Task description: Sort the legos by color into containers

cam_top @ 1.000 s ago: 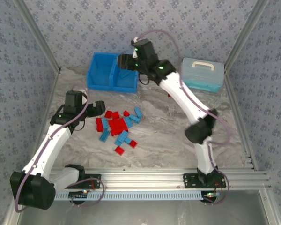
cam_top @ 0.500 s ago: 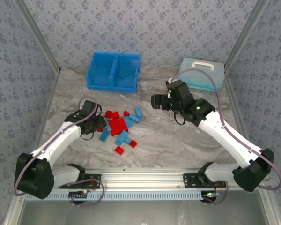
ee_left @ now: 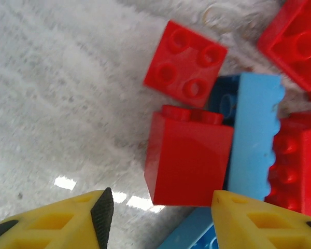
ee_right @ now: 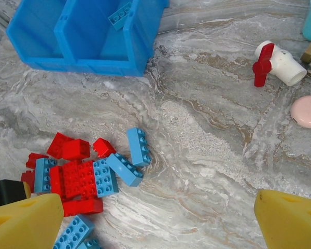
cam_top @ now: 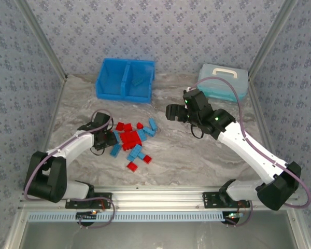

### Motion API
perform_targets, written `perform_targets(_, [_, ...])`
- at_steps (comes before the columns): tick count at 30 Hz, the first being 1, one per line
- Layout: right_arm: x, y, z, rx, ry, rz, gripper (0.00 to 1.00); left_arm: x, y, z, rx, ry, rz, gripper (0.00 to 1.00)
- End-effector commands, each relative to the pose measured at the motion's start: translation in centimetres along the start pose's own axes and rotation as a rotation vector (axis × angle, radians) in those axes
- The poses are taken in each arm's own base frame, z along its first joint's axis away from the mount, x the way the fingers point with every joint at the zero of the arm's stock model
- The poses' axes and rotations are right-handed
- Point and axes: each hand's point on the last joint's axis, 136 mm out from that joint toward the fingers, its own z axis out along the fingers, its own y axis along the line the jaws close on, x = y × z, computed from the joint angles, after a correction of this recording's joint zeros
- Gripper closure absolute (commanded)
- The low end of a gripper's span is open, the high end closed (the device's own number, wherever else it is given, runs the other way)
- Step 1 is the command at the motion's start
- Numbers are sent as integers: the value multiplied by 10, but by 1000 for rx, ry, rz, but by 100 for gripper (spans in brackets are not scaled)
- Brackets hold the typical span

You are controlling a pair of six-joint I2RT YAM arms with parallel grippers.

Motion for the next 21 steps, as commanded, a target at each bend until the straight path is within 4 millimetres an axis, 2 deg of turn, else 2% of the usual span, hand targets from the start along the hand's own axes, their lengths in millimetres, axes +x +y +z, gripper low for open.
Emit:
perform_targets(1, [-7,0,-5,9,-15,32,2,-9,-13,3,48,-5,36,43])
perform_targets(8, [-5,-1,-4,12,-8,47,1,-5,-12,17,36,14,38,40])
perform_targets(15, [-4,-3,-5,25,-3,53,1,-4,-8,24,14,24,20,61])
perform_targets(21, [-3,-5,-4,33,0,63,1,-2,-1,15,-18,23,14,62])
